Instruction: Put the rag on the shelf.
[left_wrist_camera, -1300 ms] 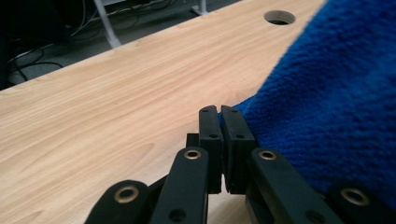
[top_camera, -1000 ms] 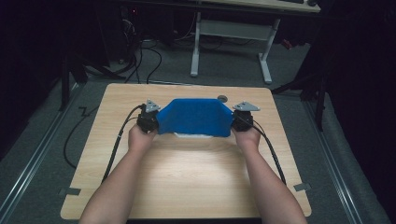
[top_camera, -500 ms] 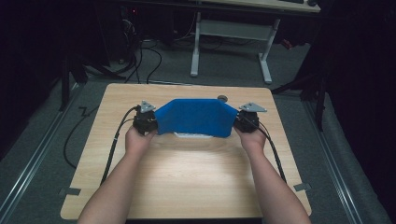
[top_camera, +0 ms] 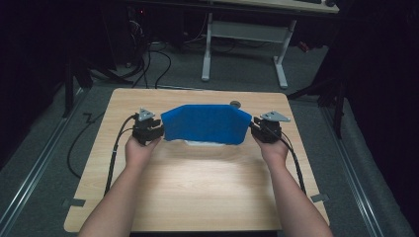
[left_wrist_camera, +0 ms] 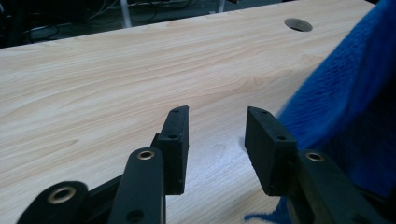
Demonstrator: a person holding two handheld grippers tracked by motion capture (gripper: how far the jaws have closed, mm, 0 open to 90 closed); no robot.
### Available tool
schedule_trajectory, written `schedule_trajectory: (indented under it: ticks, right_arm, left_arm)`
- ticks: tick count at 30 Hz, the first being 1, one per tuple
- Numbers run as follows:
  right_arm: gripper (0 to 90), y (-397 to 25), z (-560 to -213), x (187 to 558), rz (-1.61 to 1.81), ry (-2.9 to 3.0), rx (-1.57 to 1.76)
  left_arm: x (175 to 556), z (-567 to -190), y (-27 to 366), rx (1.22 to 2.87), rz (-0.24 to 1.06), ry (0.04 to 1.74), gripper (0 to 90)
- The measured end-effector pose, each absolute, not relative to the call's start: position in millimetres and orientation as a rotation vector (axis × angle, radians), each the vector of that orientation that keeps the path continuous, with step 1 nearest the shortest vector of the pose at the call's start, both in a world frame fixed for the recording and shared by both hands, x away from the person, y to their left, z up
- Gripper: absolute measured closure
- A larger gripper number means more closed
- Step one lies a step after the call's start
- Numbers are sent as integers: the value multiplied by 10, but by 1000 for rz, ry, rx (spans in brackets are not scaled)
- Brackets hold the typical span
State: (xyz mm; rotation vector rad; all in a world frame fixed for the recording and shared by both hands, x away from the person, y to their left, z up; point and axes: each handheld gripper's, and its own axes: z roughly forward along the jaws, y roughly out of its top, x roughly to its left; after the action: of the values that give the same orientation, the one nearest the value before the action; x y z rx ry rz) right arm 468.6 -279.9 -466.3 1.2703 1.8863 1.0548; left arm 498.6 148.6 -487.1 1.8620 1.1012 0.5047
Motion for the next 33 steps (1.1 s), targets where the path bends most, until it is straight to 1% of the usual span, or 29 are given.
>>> schedule_trajectory:
  ticks: [4,9,18,25,28,29,32,33]
  right_arm:
    - [678,-2848,-4652,4623,1057,1868,1265]
    - [677,-2885,-4672,4590,1043,1868,1276]
    - [665,-2950,-4710,4438,1036,1876,1271]
    - [656,-2973,-4730,4210,1039,1880,1231]
    - [639,-2979,-4728,4035,1055,1875,1211]
    - [638,-2980,-4730,3991,1065,1867,1198]
    - [611,-2969,-4745,3820,1057,1871,1181]
    - [611,-2969,-4745,3820,1057,1871,1181]
  left_arm:
    - [4920,-4889,1608,1835,496,1116,580]
    - [4877,-4929,1684,1840,504,1120,579]
    - [4629,-5026,1798,1836,496,1115,575]
    - [4366,-5092,1829,1854,499,1104,566]
    - [4171,-5115,1829,1867,492,1096,554]
    - [4171,-5115,1829,1867,492,1096,546]
    - [3958,-5143,1798,1895,500,1077,510]
    - [3958,-5143,1798,1895,500,1077,498]
